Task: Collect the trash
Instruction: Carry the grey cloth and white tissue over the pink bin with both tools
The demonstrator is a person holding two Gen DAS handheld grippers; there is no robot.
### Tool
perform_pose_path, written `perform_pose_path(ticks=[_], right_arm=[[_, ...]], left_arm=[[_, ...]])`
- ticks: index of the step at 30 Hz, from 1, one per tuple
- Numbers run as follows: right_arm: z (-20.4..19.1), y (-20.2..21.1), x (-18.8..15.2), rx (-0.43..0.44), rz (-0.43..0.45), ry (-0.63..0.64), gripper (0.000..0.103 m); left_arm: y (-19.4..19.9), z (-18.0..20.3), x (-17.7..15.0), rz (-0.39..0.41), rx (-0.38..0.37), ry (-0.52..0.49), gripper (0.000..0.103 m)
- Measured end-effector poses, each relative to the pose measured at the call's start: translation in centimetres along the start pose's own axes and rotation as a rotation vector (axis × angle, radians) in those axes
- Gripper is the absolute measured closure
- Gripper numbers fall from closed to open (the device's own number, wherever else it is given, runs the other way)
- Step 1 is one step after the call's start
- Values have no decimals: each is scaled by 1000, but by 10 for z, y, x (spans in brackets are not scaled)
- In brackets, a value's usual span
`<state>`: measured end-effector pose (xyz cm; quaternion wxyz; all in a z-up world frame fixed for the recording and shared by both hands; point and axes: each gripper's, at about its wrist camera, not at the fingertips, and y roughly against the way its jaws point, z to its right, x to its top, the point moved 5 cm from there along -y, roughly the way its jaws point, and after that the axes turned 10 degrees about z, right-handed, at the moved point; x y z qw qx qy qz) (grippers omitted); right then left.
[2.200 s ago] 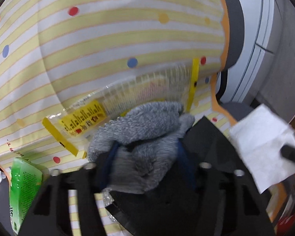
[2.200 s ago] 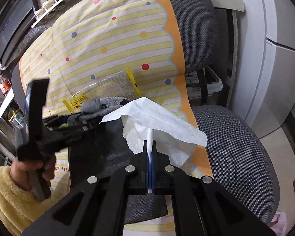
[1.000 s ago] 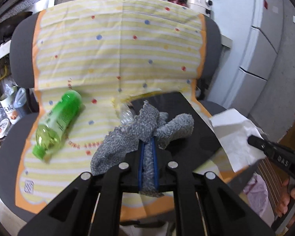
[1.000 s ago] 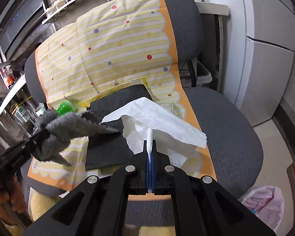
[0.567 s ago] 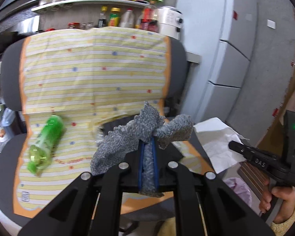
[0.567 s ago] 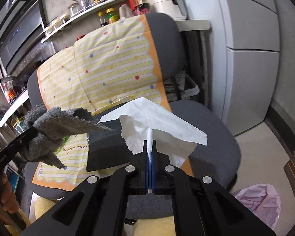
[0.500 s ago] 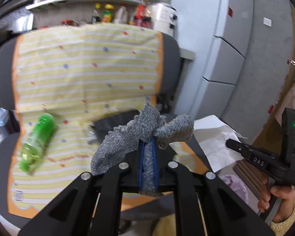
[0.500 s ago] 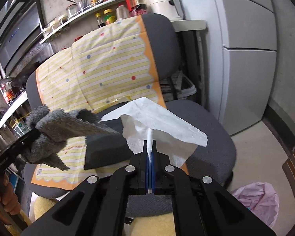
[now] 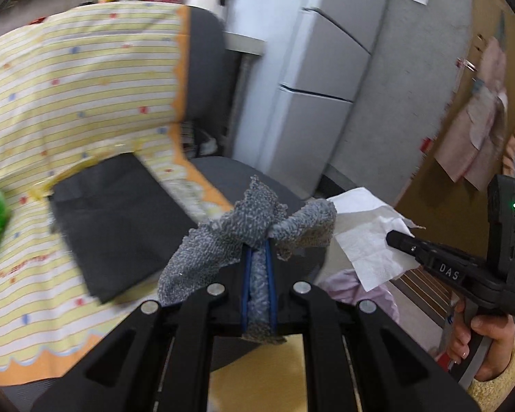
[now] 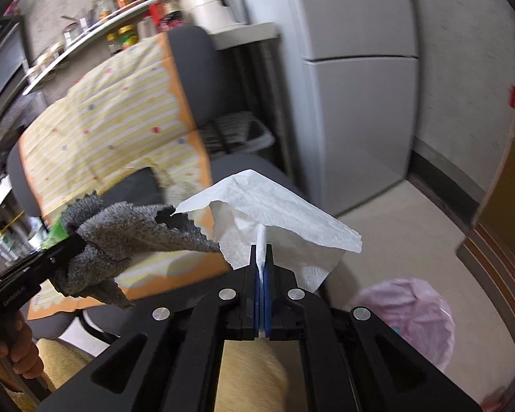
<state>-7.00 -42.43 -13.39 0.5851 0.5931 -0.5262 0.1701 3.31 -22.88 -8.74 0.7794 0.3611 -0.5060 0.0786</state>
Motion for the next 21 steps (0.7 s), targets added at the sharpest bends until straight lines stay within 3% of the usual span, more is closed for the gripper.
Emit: perform_pose_path(ticks=[11,21], right_arm=[[95,25,-37,-198,-48,-100,101],[152,7,-90,-295,-170,-193,97]], left_arm=[[-58,105,-25,-34,-165,-139,96],[-76,114,-47,-106,-193,-129,96]])
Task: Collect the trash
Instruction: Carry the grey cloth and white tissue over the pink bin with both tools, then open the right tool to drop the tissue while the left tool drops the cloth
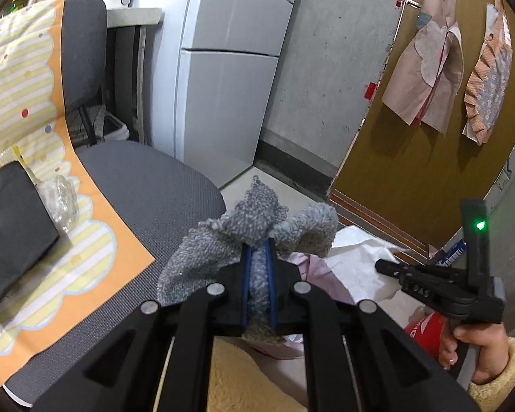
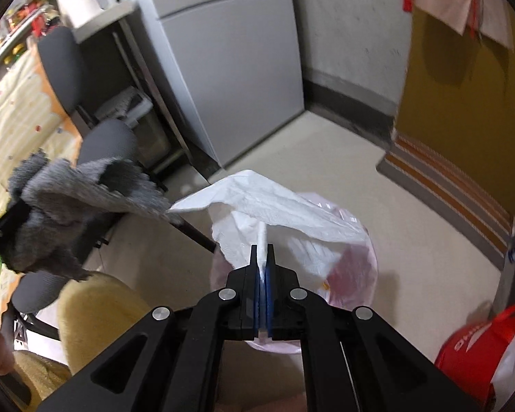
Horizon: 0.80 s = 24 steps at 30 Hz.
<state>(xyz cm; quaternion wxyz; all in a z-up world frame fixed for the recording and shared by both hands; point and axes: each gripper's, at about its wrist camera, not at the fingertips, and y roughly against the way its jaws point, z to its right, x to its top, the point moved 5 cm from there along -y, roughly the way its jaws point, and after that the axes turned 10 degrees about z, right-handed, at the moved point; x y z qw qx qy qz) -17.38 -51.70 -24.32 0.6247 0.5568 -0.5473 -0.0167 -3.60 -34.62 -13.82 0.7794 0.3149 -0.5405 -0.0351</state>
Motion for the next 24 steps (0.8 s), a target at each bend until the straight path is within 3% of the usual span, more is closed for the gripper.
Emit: perform_pose_path(ticks=[9,11,12,24], right_arm=[[16,-36,-20,-28,-106,-48,96],[19,-38,-21,-29,-114,-57,87],[21,-39,-22,-36,-116,-59,76],[16,-7,3,-31,-25,-51,73]], left_arm=[[-4,0,-6,-24,-9,5,96],[-4,-1,-6,-26,-9,9,96],[-4,-1,-6,-28,-11,11,96],[-7,6,-8,-53,-46,7,96]])
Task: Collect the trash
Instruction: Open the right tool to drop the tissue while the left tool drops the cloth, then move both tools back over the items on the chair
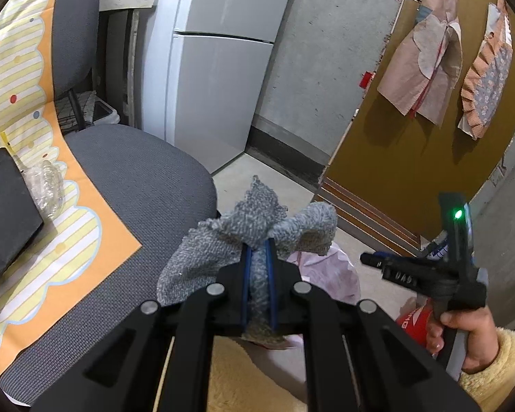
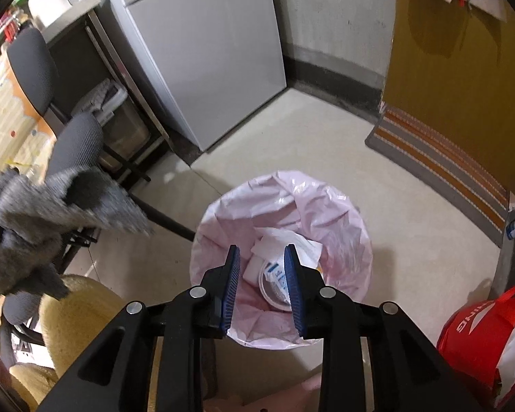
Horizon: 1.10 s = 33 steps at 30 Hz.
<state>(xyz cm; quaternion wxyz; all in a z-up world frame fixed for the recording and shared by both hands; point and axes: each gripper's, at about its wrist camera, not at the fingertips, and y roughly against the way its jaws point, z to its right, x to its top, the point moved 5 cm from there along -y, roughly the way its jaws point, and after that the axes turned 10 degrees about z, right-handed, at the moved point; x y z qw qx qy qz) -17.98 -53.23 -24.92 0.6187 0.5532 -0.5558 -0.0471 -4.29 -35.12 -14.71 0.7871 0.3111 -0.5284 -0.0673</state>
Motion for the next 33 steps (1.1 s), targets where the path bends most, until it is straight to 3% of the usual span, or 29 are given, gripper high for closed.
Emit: perform_pose_path(ticks=[9,15,16,17,18,26,33], right_arm=[[14,60,36,-33,168,8,73],[36,78,47,-61,223,-22,73],[40,78,47,-62,223,-28,73],[42,78,47,-62,222,-33,73],[44,77,46,-63,220,-39,73],[43,64,36,-55,177,-43,73],[25,58,28,-38,153,-21,73]], left_arm=[[-22,50,3,-21,-108,-93,96],[-54,82,0,-57,-181,-117,93],[-59,85,-1,-63,-178,-123,89],[-65,88,-2,-75,-178,-128,79],[-70,90,-3,-81,-181,-131,77],[-82,81,-11,-113,-145,-142,77],[-53,37,-15,-95,-15,-115,77]])
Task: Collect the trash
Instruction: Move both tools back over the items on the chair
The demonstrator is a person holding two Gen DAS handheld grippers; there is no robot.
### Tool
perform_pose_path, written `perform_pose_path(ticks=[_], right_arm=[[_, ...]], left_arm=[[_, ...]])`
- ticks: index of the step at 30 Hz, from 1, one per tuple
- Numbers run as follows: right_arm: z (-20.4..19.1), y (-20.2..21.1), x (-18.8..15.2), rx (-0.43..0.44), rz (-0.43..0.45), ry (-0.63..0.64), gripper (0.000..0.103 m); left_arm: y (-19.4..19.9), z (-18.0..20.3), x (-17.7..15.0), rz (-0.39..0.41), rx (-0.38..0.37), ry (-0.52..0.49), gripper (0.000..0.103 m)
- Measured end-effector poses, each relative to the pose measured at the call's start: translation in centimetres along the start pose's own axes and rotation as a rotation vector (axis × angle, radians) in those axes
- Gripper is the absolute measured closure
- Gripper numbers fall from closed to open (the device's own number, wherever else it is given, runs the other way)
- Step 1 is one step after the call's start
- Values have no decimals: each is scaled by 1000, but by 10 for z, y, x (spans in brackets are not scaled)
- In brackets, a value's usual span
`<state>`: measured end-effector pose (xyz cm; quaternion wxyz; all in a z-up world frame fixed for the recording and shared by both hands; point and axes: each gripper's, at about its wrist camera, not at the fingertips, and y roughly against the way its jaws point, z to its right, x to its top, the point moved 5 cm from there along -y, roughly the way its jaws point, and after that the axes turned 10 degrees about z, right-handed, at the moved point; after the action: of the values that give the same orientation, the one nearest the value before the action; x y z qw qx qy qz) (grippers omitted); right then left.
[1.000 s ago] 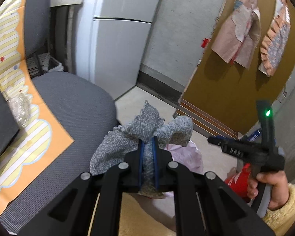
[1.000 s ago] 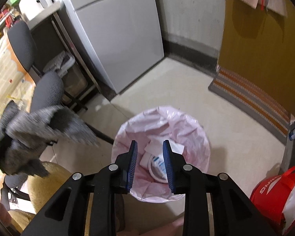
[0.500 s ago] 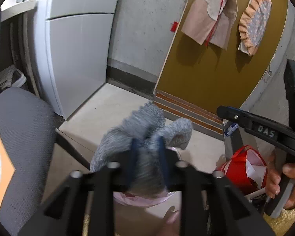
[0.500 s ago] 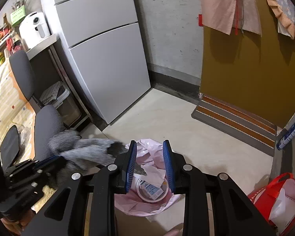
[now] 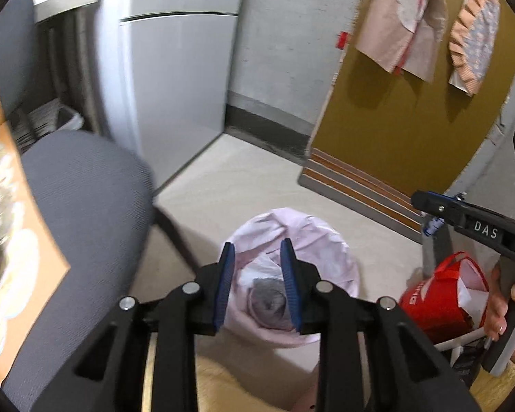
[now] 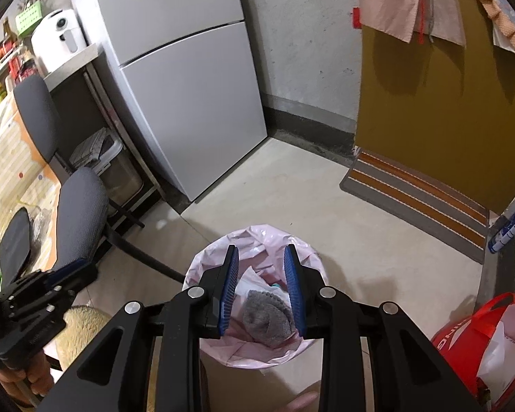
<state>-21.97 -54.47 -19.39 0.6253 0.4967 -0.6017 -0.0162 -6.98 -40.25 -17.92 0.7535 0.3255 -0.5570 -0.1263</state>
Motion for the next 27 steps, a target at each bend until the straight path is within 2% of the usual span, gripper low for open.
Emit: perform_pose_path(ticks=[6,10,18,19,21,27], right_arm=[[-36,0,-11,82,-46,41,71],[-69,-3,-20,168,-86,75,68],[-162,4,-29,343,-106,227,63],[-171,5,-29,357,-105,241,63],[-197,6,-28,398,-108,283,62],[-263,10,-34,492,-115,395,62]], left_arm=[[28,-31,-6,3,79,41,77],[58,-56,-14,-2,147,71,77],[120,-112,-34,9,269,172,76],[129,-120,-37,15,292,186,75],[146,-137,-39,36,345,217,65],[193,-188,-59,64,505,308,65]])
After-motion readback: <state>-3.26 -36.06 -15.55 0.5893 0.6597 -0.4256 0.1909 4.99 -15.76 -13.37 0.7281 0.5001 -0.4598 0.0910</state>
